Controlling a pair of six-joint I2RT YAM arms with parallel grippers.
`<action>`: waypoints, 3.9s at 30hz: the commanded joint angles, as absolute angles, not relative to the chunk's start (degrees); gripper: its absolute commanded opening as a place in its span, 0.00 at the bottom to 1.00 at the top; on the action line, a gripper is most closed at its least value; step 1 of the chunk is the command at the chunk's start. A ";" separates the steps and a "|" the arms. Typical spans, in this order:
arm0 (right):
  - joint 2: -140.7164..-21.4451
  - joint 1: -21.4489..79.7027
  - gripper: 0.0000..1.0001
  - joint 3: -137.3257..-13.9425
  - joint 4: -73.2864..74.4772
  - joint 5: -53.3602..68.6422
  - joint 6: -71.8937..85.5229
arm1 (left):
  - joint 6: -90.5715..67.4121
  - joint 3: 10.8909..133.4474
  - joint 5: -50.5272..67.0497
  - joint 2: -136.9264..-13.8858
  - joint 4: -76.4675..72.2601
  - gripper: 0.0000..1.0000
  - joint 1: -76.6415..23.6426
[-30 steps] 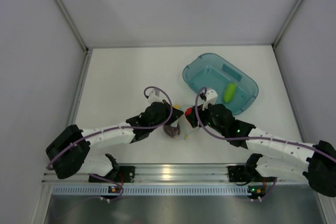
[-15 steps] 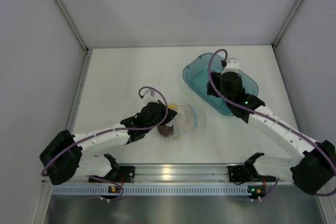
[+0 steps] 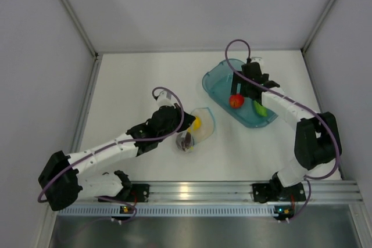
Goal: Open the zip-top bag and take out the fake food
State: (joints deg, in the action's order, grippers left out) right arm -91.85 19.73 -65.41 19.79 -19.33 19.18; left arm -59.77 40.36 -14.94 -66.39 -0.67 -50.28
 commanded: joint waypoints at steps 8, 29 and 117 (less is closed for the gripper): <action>-70.07 19.86 0.88 -56.35 12.59 4.98 23.37 | -59.32 47.63 -15.02 -66.80 -0.61 0.00 -50.10; -56.42 45.61 0.44 -45.36 7.66 -2.80 34.36 | -66.97 49.48 -18.46 -73.48 -3.07 0.00 -50.71; -85.26 52.11 0.58 -52.38 13.79 -25.75 23.73 | -63.37 39.63 -28.12 -69.17 -0.88 0.00 -57.66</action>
State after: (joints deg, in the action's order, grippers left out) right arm -89.86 51.31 -50.98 12.58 -24.53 24.43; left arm -65.65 36.45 -26.20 -69.80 -1.78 -57.80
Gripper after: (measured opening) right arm 0.613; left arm 0.022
